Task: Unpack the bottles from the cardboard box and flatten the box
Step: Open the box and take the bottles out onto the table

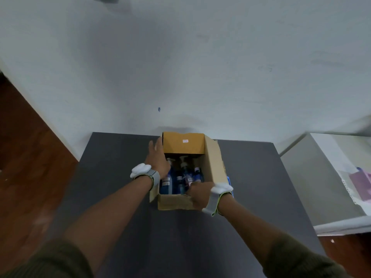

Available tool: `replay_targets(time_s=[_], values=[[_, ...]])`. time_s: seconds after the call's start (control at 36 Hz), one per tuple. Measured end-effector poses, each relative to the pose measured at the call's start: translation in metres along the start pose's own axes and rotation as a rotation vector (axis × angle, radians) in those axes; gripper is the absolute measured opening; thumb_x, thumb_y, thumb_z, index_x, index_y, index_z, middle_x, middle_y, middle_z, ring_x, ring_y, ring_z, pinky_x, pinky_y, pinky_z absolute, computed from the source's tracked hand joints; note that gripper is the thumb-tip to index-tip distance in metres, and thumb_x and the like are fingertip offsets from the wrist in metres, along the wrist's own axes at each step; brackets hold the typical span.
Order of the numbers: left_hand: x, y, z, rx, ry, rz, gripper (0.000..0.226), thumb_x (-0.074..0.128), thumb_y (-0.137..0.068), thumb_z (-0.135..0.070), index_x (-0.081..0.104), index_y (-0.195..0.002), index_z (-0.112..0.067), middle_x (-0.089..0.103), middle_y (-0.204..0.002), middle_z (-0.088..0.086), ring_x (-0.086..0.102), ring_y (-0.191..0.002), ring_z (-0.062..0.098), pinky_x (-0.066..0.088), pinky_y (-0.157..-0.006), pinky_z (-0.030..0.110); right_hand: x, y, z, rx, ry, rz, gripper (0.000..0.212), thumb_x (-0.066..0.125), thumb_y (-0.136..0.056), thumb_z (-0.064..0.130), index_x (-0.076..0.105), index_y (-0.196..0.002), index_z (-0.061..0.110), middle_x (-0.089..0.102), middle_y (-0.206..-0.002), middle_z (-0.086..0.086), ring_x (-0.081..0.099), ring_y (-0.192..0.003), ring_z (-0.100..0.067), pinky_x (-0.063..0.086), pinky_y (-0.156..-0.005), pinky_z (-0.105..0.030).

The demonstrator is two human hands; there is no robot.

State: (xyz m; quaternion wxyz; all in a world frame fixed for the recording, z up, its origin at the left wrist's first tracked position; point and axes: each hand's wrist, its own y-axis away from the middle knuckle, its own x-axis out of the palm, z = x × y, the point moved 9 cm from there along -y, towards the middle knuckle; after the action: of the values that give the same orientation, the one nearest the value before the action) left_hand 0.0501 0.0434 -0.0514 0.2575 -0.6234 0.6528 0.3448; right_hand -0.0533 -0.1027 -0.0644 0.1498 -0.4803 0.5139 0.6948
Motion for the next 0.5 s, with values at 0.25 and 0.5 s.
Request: replay_targets(time_s=[0.25,0.5], values=[[-0.004,-0.038,-0.027,0.150,-0.307,-0.009,0.081,0.068,-0.080,-0.017,0.021,-0.145,-0.027,0.002,-0.164,0.001,0.060,-0.101,0.038,0.054,-0.073,0.044,0.000,-0.008,-0.001,-0.035,-0.029,-0.063,0.022,0.055,-0.079,0.031,0.073,-0.084,0.020,0.069,-0.083,-0.005,0.066,-0.067,-0.033,0.059,-0.063,-0.039],[-0.049,-0.071,-0.015,-0.059,0.426,-0.212,0.056,0.056,-0.096,-0.045,0.029,-0.139,-0.022,0.067,-0.087,0.000,0.066,-0.079,0.023,0.055,-0.084,0.046,-0.001,-0.010,0.001,-0.028,-0.002,-0.116,0.021,0.059,-0.086,0.021,0.074,-0.100,0.016,0.069,-0.102,-0.010,0.069,-0.088,-0.038,0.053,-0.068,-0.042]])
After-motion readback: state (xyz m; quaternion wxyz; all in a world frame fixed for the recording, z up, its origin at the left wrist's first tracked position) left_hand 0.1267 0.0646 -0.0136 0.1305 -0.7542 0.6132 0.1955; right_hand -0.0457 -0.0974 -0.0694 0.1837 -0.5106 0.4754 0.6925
